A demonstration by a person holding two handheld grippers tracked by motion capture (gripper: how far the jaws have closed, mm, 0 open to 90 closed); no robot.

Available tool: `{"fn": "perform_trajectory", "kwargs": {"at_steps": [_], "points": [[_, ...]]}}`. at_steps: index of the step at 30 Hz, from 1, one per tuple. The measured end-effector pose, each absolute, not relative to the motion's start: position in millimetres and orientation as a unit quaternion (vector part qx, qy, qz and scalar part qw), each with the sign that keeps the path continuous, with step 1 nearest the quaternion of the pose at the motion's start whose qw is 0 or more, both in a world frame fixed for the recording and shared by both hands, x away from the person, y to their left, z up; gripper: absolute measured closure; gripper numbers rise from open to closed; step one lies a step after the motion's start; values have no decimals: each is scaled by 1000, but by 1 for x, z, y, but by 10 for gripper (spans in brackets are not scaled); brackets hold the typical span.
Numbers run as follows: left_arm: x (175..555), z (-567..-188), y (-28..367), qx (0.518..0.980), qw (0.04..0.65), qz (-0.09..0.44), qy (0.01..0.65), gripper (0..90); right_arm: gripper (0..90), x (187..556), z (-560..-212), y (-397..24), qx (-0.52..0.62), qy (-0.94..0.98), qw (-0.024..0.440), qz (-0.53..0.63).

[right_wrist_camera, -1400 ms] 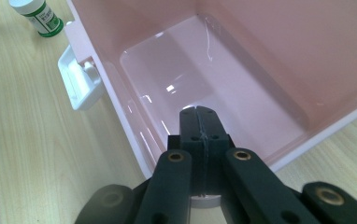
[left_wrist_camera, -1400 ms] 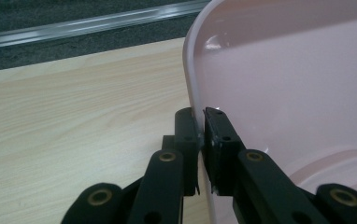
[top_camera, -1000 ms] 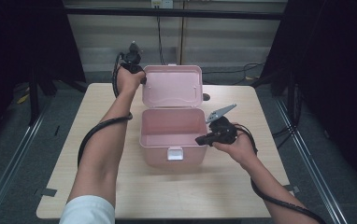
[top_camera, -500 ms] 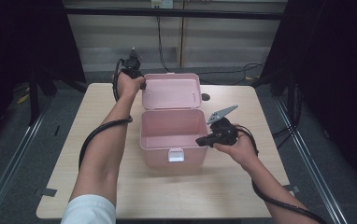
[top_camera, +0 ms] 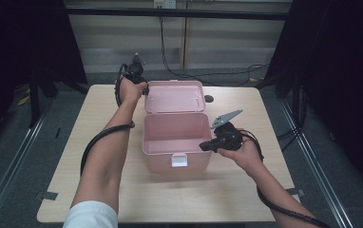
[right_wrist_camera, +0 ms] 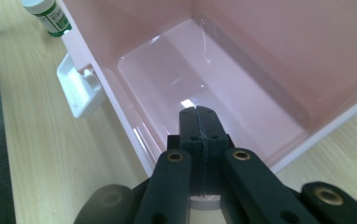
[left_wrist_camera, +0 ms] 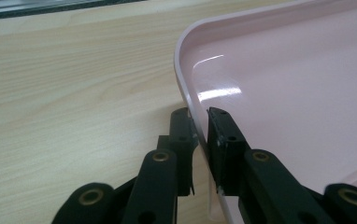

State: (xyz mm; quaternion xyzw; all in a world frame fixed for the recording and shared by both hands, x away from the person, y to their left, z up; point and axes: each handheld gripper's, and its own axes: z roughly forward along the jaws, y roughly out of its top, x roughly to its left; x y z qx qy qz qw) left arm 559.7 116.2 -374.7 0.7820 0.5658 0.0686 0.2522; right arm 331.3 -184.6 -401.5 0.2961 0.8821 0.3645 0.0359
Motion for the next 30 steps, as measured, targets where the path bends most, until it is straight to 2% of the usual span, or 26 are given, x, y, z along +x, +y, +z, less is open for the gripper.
{"fn": "perform_trajectory", "kwargs": {"at_steps": [6,15,17,24,30], "points": [[559,-377,115,786,254,62,560,807,900,330,-402,-185,297,881,36,366],[552,-373,118,785,260,64,558,744,900,327,-403,-179,295,884,29,363],[549,-370,119,786,262,64,557,706,900,327,-403,-180,295,884,33,360],[537,-354,127,785,277,65,550,451,862,327,-398,-182,301,881,41,363],[522,-345,134,793,277,53,540,366,780,323,-387,-190,304,868,50,389]]}}
